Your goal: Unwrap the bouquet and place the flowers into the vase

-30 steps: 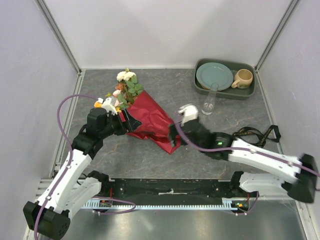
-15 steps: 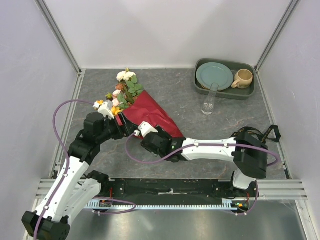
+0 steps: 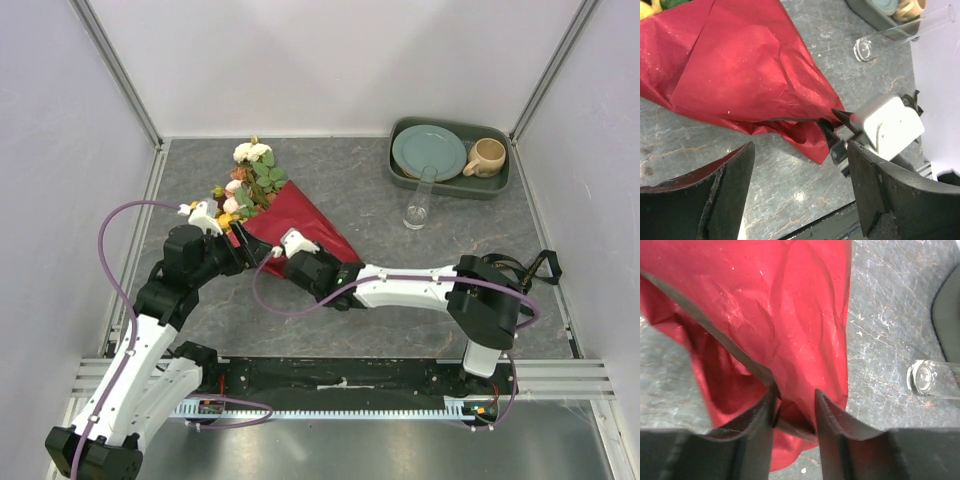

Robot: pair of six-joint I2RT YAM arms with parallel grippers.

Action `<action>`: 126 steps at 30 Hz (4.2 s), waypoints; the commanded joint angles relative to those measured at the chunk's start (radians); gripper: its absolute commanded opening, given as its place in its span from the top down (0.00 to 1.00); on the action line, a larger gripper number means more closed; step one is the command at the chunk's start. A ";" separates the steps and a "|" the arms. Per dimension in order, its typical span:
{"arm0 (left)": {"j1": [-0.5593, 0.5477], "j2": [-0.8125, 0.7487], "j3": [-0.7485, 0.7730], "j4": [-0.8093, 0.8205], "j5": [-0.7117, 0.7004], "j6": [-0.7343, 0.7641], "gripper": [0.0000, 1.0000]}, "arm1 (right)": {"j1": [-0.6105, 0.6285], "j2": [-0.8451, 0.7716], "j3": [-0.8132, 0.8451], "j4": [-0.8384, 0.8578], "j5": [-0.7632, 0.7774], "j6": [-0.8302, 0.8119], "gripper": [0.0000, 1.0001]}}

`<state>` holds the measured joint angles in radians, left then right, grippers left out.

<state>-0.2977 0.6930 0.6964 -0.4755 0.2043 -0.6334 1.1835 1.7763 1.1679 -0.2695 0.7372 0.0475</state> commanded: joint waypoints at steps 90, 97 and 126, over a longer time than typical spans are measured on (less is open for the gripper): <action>0.085 -0.004 0.050 -0.027 0.132 -0.012 0.19 | -0.555 -0.075 -0.054 0.154 -1.141 0.218 0.14; 0.085 -0.038 0.302 -0.169 0.063 0.037 0.19 | -0.345 -0.152 -0.051 0.228 -1.132 0.359 0.18; 0.085 0.072 -0.076 0.032 0.179 -0.231 0.29 | -0.211 -0.034 0.214 -0.091 -0.586 0.526 0.06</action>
<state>-0.2134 0.7433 0.7353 -0.5095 0.3580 -0.7361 1.0145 1.6821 1.2232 -0.1822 -0.0872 0.5560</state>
